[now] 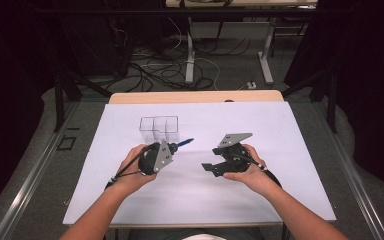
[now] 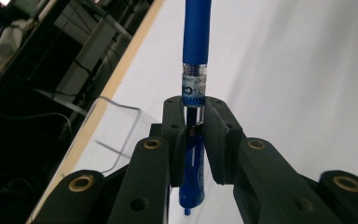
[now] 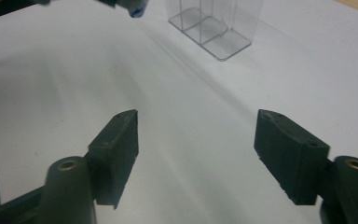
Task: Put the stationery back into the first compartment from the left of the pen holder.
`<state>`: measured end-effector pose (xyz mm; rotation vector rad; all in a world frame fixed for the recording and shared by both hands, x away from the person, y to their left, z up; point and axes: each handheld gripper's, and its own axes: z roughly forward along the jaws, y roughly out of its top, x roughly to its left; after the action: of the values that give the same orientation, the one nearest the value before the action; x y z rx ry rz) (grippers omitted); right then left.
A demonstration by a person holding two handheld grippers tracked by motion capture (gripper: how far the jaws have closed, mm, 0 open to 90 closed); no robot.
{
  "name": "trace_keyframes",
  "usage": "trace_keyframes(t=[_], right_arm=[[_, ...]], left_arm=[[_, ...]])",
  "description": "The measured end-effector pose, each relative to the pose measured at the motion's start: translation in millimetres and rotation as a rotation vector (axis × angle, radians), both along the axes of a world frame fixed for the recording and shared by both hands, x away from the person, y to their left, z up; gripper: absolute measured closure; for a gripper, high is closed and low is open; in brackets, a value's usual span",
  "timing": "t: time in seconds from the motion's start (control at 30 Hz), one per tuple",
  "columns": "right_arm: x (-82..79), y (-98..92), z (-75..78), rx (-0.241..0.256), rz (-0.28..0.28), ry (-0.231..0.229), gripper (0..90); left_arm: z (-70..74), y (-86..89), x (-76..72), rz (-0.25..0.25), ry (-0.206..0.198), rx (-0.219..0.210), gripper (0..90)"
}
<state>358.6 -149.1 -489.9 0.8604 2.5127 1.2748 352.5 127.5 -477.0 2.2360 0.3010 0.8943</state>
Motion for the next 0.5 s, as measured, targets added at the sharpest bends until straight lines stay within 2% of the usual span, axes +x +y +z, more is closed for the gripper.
trace_keyframes(t=[0.1, 0.13, 0.2, 0.37, 0.5], right_arm=[[0.4, -2.5, -1.1, 0.007, -0.027, -0.025, 21.2], [0.7, -3.3, -1.5, 0.008, -0.032, -0.040, 19.6], [0.6, -5.3, -1.5, 0.012, -0.045, -0.044, 16.7], [0.4, -10.8, -2.8, 0.029, -0.090, -0.068, 14.3], [0.8, -14.8, -5.0, 0.034, -0.110, -0.088, 5.8]], left_arm=[[6.9, 10.1, 9.1, 0.041, 0.033, -0.110, 79.0], [8.7, 13.1, 12.0, 0.055, 0.051, -0.160, 79.0], [13.0, 19.0, 18.7, 0.086, 0.074, -0.234, 79.0], [22.2, 33.9, 36.1, 0.164, 0.117, -0.377, 79.0], [28.1, 45.1, 48.3, 0.225, 0.142, -0.474, 79.0]])
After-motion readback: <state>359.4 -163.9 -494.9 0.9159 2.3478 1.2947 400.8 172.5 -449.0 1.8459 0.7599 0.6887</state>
